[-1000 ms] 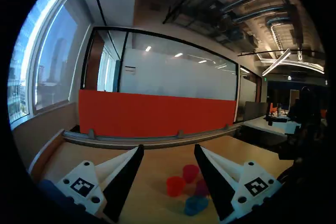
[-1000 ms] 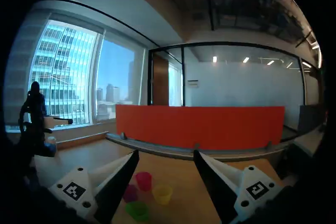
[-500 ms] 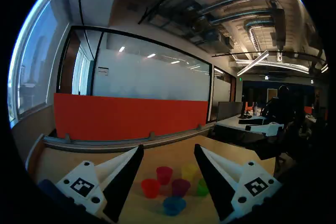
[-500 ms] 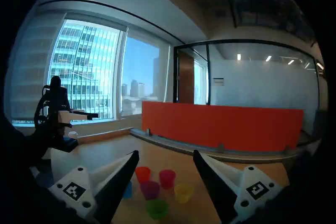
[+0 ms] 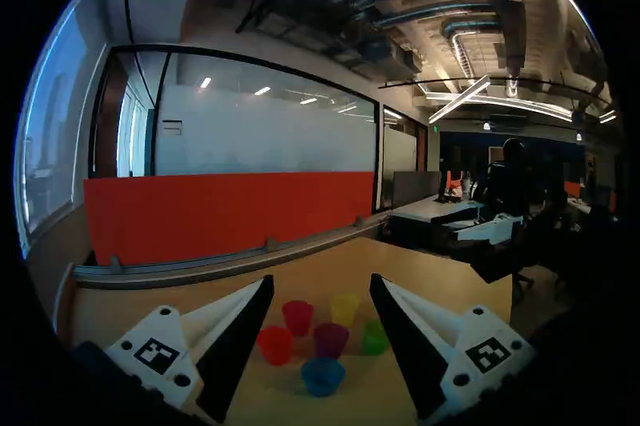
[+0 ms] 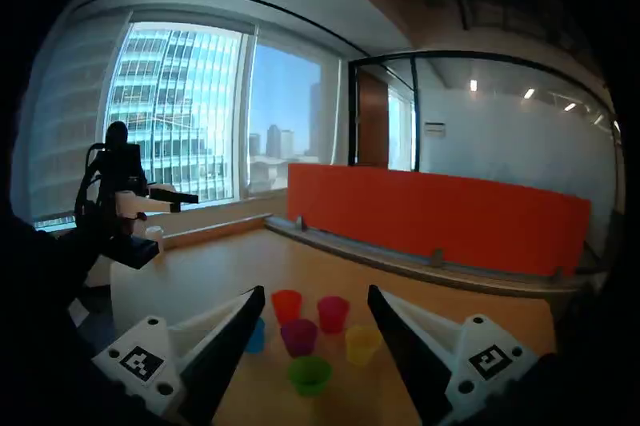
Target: Pour water
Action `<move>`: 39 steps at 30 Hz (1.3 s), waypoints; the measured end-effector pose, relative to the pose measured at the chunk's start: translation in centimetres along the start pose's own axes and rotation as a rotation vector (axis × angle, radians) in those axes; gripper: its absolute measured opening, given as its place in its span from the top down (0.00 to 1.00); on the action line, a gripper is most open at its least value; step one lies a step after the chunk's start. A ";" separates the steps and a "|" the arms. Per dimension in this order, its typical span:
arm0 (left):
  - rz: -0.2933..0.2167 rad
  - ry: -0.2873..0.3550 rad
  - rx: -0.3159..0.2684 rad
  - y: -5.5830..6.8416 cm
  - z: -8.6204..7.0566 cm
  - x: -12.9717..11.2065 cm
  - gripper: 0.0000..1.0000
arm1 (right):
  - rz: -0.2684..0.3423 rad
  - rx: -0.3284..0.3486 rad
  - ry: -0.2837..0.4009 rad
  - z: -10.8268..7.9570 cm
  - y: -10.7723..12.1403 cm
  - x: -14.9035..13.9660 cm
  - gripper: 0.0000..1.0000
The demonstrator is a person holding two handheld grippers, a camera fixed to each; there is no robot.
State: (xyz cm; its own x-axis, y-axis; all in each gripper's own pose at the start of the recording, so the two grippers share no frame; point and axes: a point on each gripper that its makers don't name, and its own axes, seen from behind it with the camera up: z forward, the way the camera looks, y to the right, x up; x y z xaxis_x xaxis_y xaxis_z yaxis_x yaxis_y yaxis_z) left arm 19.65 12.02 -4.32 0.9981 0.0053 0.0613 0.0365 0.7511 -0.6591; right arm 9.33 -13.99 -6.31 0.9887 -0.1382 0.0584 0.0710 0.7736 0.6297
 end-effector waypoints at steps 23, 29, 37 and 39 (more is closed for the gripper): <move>-0.011 -0.117 -0.031 -0.5 0.9 -5.9 0.11 | -0.066 0.037 -0.136 -0.1 -0.3 -5.0 0.00; -0.005 -0.146 -0.041 -0.9 1.4 -8.1 0.11 | -0.076 0.046 -0.170 0.4 -0.2 -6.9 0.00; 0.013 -0.180 -0.065 -0.7 1.9 -11.1 0.11 | -0.062 0.061 -0.212 1.4 0.1 -9.5 0.00; 0.020 -0.190 -0.071 -0.6 2.1 -11.9 0.11 | -0.057 0.065 -0.223 1.6 0.1 -10.3 0.00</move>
State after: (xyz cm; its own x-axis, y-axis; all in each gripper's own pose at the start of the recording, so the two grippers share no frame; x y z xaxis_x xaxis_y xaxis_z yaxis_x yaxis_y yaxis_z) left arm 7.67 12.83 -3.09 0.9716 0.1490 0.1836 0.0271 0.7012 -0.7125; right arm -1.02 -13.46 -5.58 0.9292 -0.3190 0.1865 0.1096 0.7200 0.6852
